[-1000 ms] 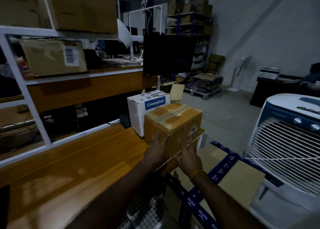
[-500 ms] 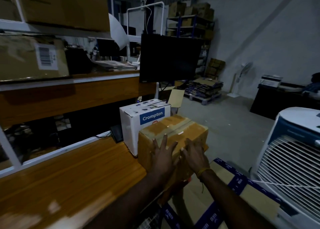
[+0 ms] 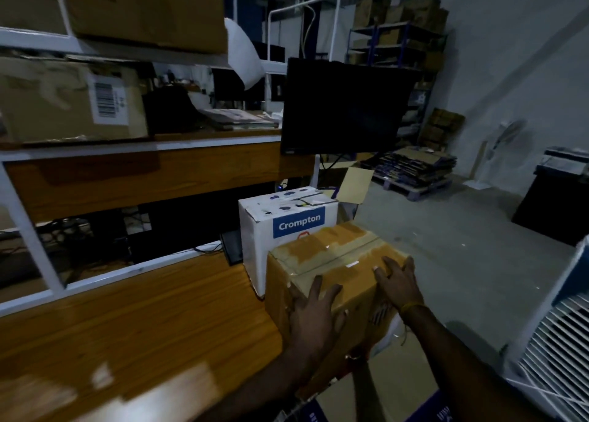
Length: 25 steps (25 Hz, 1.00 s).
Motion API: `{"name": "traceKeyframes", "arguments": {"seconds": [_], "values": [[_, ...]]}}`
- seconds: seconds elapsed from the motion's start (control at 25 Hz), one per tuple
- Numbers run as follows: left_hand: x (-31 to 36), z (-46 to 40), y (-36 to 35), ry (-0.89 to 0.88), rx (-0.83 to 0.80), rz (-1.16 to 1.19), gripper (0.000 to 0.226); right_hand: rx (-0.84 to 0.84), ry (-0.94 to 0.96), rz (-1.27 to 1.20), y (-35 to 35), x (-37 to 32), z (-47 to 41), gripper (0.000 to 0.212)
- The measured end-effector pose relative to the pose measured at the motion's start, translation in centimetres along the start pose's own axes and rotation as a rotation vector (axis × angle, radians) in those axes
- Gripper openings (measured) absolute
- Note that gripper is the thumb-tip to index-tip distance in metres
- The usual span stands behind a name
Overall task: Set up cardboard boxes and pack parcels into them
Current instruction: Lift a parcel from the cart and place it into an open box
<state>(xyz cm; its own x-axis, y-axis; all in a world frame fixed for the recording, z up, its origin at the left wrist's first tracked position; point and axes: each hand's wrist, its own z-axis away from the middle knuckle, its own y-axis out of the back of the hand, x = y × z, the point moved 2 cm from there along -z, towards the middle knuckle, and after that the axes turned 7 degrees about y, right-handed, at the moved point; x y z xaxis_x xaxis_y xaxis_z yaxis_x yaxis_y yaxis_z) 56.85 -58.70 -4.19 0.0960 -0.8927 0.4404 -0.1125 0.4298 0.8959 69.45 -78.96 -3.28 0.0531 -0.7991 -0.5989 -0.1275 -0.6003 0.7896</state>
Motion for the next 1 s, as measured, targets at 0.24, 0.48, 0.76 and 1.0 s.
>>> {"name": "traceKeyframes", "arguments": {"seconds": [0.24, 0.48, 0.76, 1.0], "values": [[1.5, 1.3, 0.7, 0.094, 0.031, 0.067, 0.055, -0.072, 0.026, -0.089, 2.2, 2.1, -3.3, 0.069], [2.6, 3.4, 0.4, 0.182, 0.203, 0.069, 0.047, -0.055, 0.100, -0.095, 1.8, 1.3, -1.1, 0.061], [0.8, 6.3, 1.0, 0.315, 0.331, 0.069, 0.043, -0.016, 0.170, -0.155, -1.0, -0.3, 2.7, 0.053], [-2.8, 10.0, 2.1, 0.367, 0.377, 0.082, 0.044, 0.006, 0.219, -0.204, -3.0, -3.2, 7.1, 0.048]]}}
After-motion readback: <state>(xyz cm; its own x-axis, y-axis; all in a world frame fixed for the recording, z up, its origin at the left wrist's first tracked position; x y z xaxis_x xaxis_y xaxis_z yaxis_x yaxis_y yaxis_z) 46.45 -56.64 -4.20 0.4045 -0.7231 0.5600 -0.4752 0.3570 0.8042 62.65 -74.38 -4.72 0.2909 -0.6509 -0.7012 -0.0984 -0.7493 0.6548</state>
